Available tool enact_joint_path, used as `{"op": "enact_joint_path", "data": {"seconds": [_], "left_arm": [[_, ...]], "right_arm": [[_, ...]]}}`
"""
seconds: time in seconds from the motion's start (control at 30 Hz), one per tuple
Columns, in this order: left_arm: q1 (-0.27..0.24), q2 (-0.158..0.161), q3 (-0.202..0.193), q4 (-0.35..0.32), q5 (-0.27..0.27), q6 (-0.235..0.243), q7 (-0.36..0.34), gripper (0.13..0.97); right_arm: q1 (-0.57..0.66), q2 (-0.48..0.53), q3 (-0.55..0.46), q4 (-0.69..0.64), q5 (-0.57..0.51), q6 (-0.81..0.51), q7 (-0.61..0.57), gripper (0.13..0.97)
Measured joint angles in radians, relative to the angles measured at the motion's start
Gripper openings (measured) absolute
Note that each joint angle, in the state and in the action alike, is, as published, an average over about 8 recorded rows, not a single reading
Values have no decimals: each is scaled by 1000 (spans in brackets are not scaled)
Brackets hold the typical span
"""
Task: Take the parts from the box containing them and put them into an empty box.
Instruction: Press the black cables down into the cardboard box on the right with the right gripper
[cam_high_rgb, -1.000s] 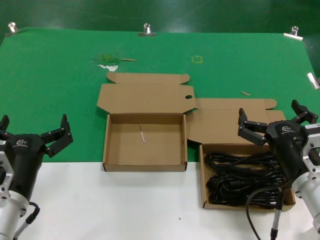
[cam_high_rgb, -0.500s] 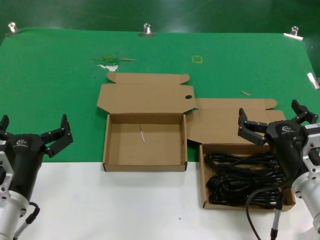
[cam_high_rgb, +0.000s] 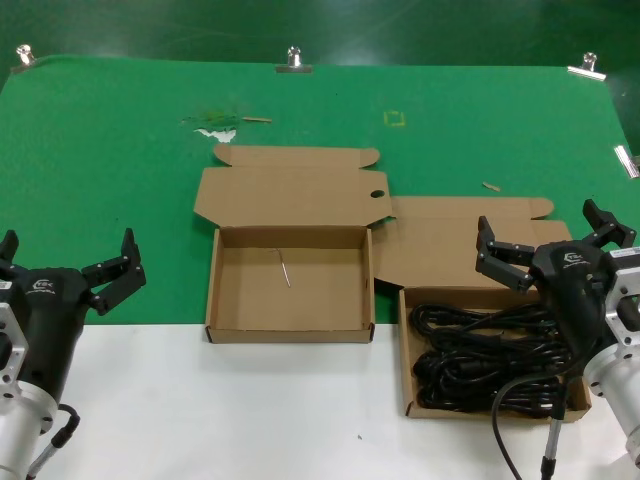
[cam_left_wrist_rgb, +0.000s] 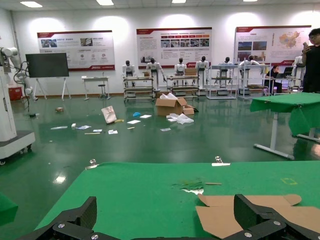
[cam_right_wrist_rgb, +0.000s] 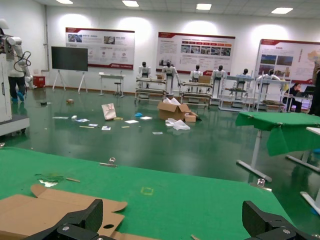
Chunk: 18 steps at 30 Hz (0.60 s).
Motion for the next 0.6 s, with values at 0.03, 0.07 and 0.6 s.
{"op": "enact_joint_path", "data": {"seconds": [0.03,0.07,0.6], "left_arm": [[0,0,0,0,0,0,0,966],[0,0,0,0,0,0,0,966],[0,0,0,0,0,0,0,964]], "right_arm": [[0,0,0,0,0,0,0,966],[0,0,0,0,0,0,0,966],[0,0,0,0,0,0,0,966]]}}
